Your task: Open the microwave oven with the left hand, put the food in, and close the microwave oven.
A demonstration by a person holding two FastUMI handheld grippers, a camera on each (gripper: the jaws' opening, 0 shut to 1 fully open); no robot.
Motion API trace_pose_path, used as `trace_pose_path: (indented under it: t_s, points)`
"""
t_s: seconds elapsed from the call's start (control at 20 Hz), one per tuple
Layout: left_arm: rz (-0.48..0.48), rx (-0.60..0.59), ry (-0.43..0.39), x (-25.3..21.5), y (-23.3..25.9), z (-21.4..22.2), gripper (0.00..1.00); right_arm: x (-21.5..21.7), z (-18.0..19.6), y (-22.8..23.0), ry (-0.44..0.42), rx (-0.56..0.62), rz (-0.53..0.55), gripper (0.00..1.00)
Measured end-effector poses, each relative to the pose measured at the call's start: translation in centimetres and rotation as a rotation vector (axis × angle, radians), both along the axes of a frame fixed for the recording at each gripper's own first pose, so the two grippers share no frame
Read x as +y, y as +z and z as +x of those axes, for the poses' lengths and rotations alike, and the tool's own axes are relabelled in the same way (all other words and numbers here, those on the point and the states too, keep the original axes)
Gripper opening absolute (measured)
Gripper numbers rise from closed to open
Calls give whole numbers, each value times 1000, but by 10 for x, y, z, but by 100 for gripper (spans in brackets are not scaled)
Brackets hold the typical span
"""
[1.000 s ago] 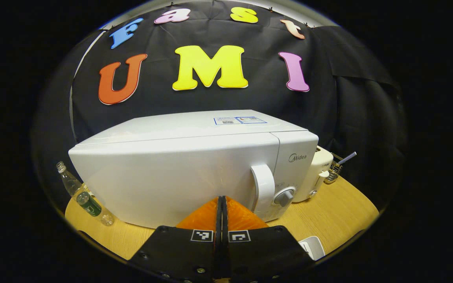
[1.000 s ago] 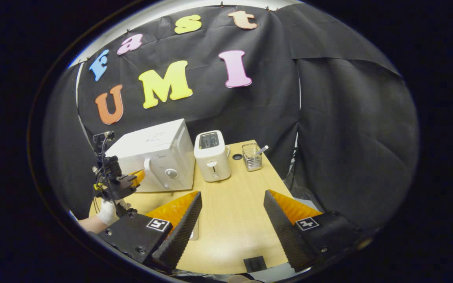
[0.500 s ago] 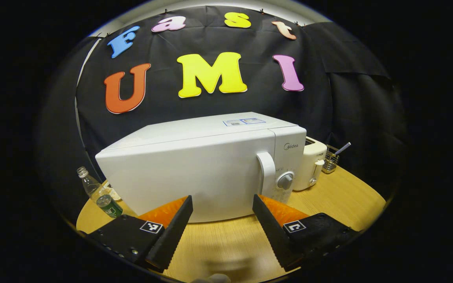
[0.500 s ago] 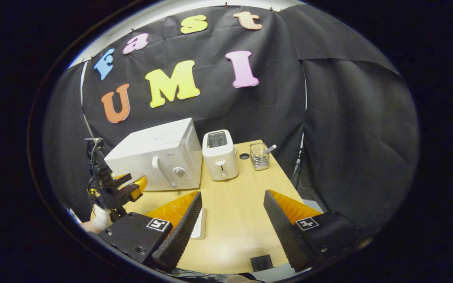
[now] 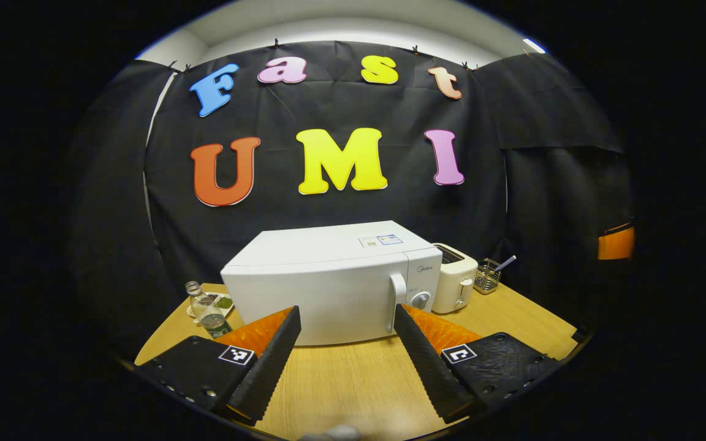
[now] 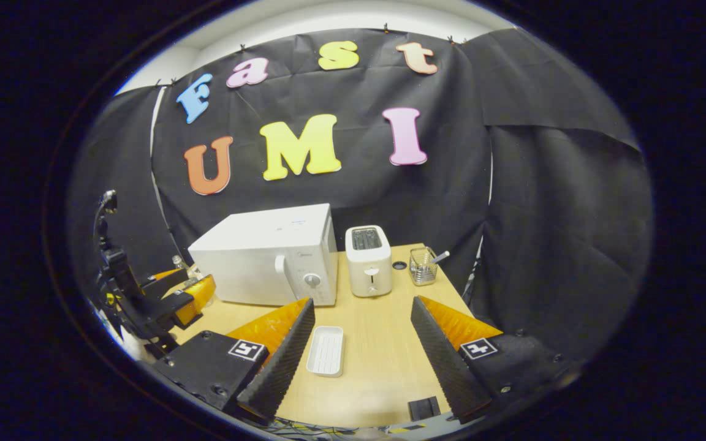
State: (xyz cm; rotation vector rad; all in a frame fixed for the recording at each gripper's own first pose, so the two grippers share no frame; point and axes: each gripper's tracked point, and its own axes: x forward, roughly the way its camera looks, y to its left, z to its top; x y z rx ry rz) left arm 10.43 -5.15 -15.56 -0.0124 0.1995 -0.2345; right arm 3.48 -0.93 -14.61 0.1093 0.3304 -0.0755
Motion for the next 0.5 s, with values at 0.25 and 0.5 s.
trace_pose_path:
  t_s: [0.25, 0.5]
  points:
    - [-52, -70, 56, 59, 66, -59, 95, 36, -20, 43, 9, -111, -51, 100]
    - [-32, -146, 97, 104, 113, -98, 94, 72, -33, 76, 28, -196, -41, 100]
